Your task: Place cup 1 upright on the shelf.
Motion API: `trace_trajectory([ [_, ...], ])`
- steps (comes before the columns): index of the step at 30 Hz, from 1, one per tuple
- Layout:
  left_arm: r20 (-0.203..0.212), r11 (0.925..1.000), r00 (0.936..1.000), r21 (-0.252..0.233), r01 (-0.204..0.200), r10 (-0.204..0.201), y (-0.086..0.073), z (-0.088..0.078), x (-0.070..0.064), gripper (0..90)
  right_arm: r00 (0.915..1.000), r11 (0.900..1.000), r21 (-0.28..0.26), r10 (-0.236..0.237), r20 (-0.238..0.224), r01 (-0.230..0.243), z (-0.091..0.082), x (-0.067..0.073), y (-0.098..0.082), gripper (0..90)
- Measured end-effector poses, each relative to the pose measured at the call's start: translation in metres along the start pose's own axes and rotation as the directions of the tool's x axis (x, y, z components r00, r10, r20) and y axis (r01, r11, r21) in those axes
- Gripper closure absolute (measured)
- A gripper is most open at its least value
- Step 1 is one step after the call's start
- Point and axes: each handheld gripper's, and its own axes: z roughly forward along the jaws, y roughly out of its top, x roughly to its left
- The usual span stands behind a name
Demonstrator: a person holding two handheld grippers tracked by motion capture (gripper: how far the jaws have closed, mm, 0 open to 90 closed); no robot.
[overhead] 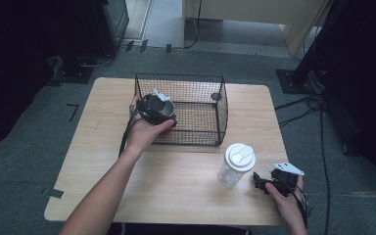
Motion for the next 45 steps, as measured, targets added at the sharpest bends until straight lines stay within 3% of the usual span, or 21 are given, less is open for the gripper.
trace_trajectory([
  [6,0.003,0.9989,1.0000,-0.047,0.000,0.000,0.003,-0.011,0.002,2.3,1.0000,1.000,0.000,0.000,0.000,0.000,0.000,0.000,0.000,0.4],
  [11,0.029,0.9966,0.9995,-0.082,0.015,-0.012,0.003,-0.020,0.005,2.3,1.0000,1.000,0.000,0.000,0.000,0.000,0.000,0.000,0.000,0.5],
  [24,0.063,0.9788,0.9968,-0.195,0.062,-0.051,0.001,-0.053,0.012,2.3,1.0000,1.000,0.000,0.000,0.000,0.000,0.000,0.000,0.000,0.5],
  [37,0.071,0.9618,0.9938,-0.255,0.101,-0.085,-0.025,-0.083,0.028,2.4,1.0000,1.000,0.000,0.000,0.000,0.000,0.000,0.000,0.000,0.5],
  [45,0.074,0.9581,0.9918,-0.260,0.120,-0.104,-0.049,-0.094,0.036,2.5,1.0000,1.000,0.001,0.000,0.000,0.000,0.000,0.000,0.000,0.5],
])
